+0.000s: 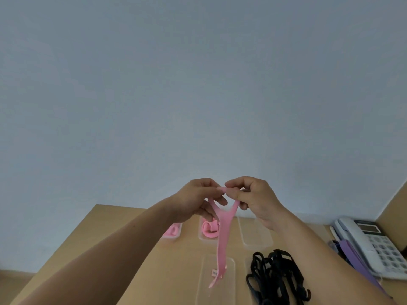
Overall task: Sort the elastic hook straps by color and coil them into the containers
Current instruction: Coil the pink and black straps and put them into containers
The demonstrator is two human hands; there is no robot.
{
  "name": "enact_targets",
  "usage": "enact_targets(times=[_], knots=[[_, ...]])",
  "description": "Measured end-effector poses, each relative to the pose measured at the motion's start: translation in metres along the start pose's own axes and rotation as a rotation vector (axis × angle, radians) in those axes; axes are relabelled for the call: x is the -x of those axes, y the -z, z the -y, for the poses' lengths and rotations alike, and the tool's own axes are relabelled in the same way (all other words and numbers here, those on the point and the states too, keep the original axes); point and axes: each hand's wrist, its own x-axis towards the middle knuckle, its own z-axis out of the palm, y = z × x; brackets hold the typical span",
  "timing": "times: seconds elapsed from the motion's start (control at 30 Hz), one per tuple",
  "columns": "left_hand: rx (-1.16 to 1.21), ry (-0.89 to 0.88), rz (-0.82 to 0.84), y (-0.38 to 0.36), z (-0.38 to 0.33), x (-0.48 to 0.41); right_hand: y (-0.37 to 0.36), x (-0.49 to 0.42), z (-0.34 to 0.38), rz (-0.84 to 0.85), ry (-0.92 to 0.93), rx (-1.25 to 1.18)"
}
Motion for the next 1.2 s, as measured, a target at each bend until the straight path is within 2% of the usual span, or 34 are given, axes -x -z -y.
enact_targets(times=[0.3,0.43,0.53,0.67,0.93,1.2], knots=[[-0.216,-0.169,-0.179,-0.010,-0.002,0.001,0.000,0.008,0.001,-0.011,0.001,0.087],[-0.050,-0.068,-0.107,-0.013,-0.004,0.005,-0.004,0.009,0.000,-0.048,0.055,0.063],[-0.042,0.009,-0.025,-0.010,-0.001,0.010,-0.008,0.010,0.001,-0.025,0.076,0.063],[0.003,0.025,0.005,-0.004,0.001,0.013,-0.009,0.011,-0.002,-0.045,0.120,0.168],[0.151,0.047,-0.001,-0.004,-0.002,0.011,-0.015,0.013,-0.003,-0.144,0.336,0.339],[0.146,-0.112,-0.133,-0.006,0.000,0.007,-0.008,0.015,-0.009,-0.075,0.120,0.149]])
